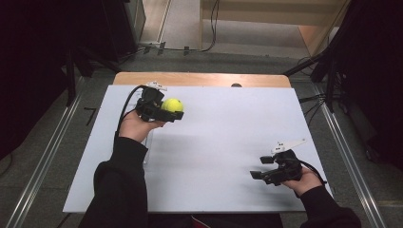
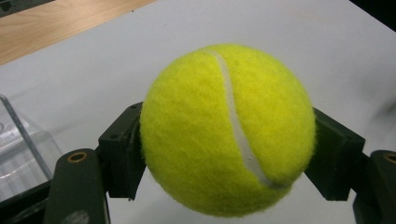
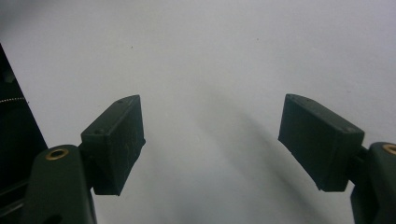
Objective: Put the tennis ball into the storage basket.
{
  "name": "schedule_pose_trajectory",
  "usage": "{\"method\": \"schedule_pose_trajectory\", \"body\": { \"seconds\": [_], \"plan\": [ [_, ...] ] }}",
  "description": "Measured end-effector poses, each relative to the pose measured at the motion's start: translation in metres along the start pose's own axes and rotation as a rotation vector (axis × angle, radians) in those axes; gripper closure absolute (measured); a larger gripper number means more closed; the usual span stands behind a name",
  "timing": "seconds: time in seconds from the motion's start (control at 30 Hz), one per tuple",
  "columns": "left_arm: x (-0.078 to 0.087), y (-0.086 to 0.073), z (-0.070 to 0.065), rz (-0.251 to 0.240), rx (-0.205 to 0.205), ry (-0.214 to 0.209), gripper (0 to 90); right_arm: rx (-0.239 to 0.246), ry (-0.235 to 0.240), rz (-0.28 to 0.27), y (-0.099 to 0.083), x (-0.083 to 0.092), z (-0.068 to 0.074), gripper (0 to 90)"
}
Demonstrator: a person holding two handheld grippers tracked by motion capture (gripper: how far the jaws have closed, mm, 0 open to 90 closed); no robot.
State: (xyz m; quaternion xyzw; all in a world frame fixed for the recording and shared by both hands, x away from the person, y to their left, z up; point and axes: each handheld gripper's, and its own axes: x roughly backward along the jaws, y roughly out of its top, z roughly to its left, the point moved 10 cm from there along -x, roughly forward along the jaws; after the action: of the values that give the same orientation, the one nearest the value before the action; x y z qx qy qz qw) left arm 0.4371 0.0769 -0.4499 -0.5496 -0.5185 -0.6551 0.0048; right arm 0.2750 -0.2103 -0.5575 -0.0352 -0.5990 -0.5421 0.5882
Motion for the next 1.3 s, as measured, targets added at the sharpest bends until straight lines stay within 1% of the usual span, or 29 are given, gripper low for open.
{"method": "schedule_pose_trajectory", "body": {
  "seconds": [0.13, 0.4, 0.7, 0.97, 1.13, 1.3],
  "plan": [
    [0.002, -0.002, 0.005, -0.003, 0.01, 0.005, 26.5, 0.001, 0.002, -0.001, 0.0, 0.0, 0.0, 20.4],
    [0.008, -0.006, 0.018, -0.003, 0.025, 0.037, 26.5, 0.001, 0.001, -0.001, 0.0, 0.0, 0.0, 20.4],
    [0.014, -0.01, 0.033, -0.014, 0.061, 0.075, 26.5, 0.002, 0.002, 0.0, 0.0, 0.0, 0.0, 20.4],
    [0.022, -0.014, 0.045, -0.02, 0.08, 0.116, 26.5, 0.002, 0.001, 0.001, 0.0, 0.0, 0.0, 20.4],
    [0.028, -0.016, 0.053, -0.032, 0.1, 0.133, 26.4, 0.004, 0.001, 0.0, 0.0, -0.001, 0.0, 20.4],
    [0.034, -0.019, 0.063, -0.047, 0.129, 0.151, 26.4, 0.004, 0.001, 0.002, 0.0, -0.001, 0.0, 20.4]
  ]
}}
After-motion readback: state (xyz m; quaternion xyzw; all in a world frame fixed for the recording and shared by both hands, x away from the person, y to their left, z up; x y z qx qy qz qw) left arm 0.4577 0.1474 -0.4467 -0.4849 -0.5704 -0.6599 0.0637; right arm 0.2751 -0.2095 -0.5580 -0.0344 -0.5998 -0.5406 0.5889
